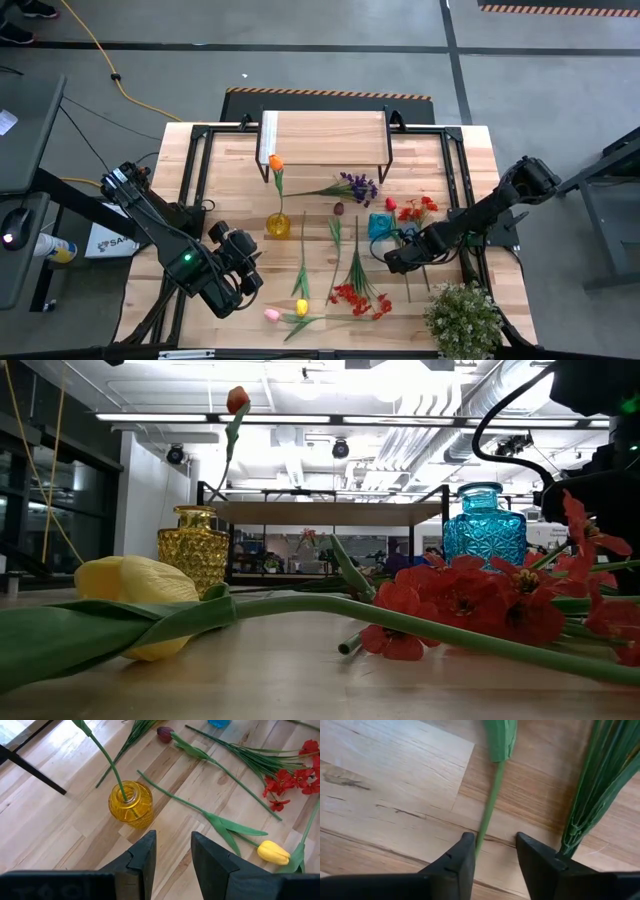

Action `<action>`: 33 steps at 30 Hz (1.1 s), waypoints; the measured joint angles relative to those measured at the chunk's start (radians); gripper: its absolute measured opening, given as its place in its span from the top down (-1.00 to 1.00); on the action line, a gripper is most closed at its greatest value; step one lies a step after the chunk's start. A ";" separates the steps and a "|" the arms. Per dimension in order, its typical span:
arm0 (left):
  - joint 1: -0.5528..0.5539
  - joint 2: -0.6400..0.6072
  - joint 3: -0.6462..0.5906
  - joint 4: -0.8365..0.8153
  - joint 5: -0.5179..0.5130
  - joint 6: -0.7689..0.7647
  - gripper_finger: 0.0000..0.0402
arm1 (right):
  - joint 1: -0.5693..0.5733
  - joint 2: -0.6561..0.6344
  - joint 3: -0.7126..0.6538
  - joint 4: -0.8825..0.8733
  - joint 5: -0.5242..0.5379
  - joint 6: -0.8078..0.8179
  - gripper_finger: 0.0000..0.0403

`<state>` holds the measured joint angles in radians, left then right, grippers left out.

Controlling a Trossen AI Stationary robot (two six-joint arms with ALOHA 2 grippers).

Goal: Pick and place flowers into a vace then onto a shelf
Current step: Put the red tulip into the yellow vase

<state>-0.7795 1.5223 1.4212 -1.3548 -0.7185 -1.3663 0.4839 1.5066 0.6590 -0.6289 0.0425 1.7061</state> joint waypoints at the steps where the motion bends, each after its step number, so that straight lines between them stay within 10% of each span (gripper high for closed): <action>1: 0.000 0.000 0.000 0.000 0.000 0.000 0.22 | 0.000 0.000 0.000 0.000 0.000 0.000 0.39; 20: 0.000 0.000 0.000 -0.001 0.000 0.000 0.22 | 0.000 0.000 0.000 0.004 0.003 0.015 0.97; 33: 0.000 0.000 0.000 -0.009 0.001 0.011 0.22 | -0.002 0.000 0.000 -0.002 0.000 0.033 0.99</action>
<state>-0.7795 1.5223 1.4212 -1.3636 -0.7177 -1.3556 0.4824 1.5063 0.6594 -0.6308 0.0423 1.7390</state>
